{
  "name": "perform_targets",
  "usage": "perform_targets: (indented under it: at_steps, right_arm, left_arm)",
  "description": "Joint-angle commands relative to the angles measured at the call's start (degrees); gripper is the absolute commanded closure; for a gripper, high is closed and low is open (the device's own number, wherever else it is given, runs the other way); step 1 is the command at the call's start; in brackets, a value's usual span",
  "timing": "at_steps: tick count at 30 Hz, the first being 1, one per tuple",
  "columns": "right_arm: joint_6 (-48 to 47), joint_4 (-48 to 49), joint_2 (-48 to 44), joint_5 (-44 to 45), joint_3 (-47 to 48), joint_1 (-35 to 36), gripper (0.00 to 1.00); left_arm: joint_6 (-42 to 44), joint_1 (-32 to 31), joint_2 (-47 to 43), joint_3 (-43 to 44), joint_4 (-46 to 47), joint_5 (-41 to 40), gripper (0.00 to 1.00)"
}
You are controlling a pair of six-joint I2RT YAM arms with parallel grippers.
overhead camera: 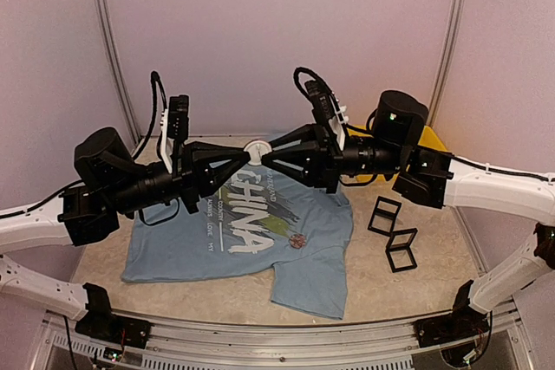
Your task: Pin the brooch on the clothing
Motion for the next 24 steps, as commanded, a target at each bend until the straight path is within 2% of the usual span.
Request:
perform_targets:
  at_steps: [1, 4, 9, 14, 17, 18, 21, 24]
  right_arm:
    - [-2.4, -4.1, 0.4, 0.3, 3.3, 0.8, 0.62]
    - [-2.1, -5.0, 1.3, -0.8, 4.6, 0.8, 0.6]
    - [-2.4, -6.5, 2.4, -0.7, 5.5, 0.8, 0.64]
    - [-3.1, -7.3, 2.3, -0.7, 5.4, 0.8, 0.56]
    - [-4.0, -8.3, 1.9, -0.4, 5.2, 0.8, 0.55]
    - [-4.1, -8.3, 1.7, -0.3, 5.1, 0.8, 0.57]
    - [-3.6, -8.0, 1.8, -0.7, 5.1, 0.7, 0.73]
    - [-3.7, -8.3, 2.1, -1.2, 5.7, 0.8, 0.83]
  left_arm:
    - [1.9, -0.5, -0.7, 0.4, -0.2, 0.3, 1.0]
    - [2.8, -0.9, -0.8, 0.5, -0.4, 0.3, 1.0]
    - [3.4, -1.2, -0.9, 0.4, 0.0, 0.5, 1.0]
    - [3.5, -1.3, -0.9, 0.4, 0.2, 0.8, 1.0]
    - [3.6, -1.5, -1.0, 0.2, 0.1, 0.9, 1.0]
    - [3.7, -1.5, -1.0, 0.2, 0.0, 1.0, 1.0]
    - [4.4, -1.8, -0.7, 0.7, -1.0, 2.0, 1.0]
    - [7.4, -2.6, -0.4, 1.2, -2.6, 3.2, 1.0]
